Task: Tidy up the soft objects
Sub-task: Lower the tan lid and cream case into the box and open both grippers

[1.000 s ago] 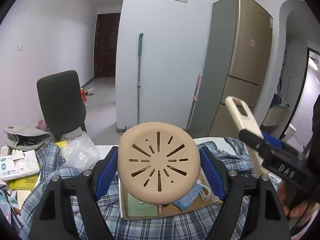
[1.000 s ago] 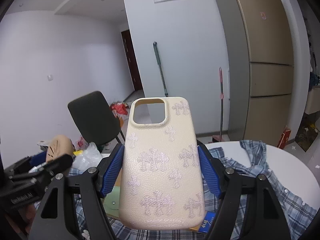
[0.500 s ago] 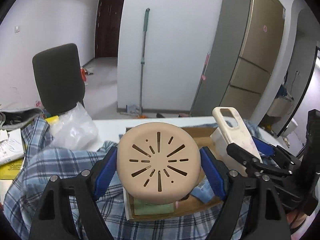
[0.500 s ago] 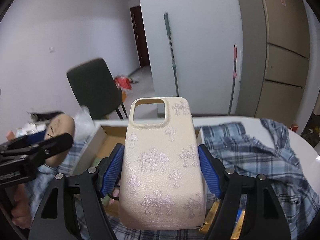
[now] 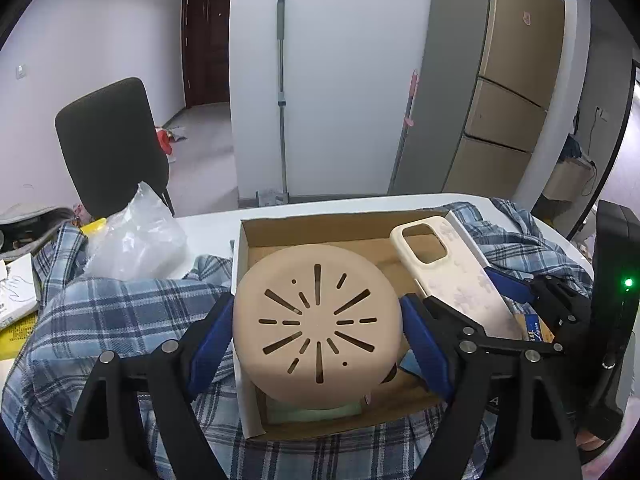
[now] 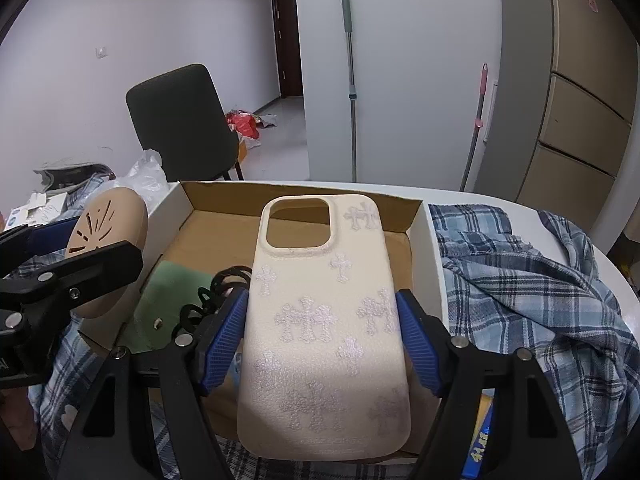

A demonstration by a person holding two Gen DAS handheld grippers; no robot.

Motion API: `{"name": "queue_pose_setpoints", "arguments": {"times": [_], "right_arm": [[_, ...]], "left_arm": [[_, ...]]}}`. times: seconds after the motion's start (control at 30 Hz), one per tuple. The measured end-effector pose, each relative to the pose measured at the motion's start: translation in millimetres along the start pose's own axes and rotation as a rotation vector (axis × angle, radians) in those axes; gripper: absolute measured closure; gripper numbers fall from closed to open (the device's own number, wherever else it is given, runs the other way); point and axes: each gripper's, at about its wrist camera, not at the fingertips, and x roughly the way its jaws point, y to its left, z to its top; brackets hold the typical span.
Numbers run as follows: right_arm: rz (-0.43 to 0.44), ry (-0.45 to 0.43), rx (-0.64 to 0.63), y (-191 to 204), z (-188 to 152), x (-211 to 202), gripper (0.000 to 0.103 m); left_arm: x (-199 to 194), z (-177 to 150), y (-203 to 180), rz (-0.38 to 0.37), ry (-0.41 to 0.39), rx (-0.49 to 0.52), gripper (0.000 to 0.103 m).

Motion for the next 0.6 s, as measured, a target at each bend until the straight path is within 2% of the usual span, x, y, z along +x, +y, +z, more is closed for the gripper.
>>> {"name": "queue_pose_setpoints", "arguments": {"times": [0.33, 0.37, 0.47, 0.6], "right_arm": [[-0.013, 0.032, 0.029, -7, -7, 15, 0.030], [-0.011, 0.035, 0.027, -6, -7, 16, 0.029], [-0.011, 0.035, 0.019, -6, -7, 14, 0.017], [-0.038, -0.006, 0.027, -7, -3, 7, 0.015]], "left_arm": [[17, -7, 0, 0.008, 0.047, 0.002, 0.019], [18, -7, 1, 0.011, 0.052, 0.003, 0.018], [21, -9, 1, 0.000, 0.059, 0.002, 0.018], [15, -8, 2, -0.006, 0.034, -0.013, 0.014]]}}
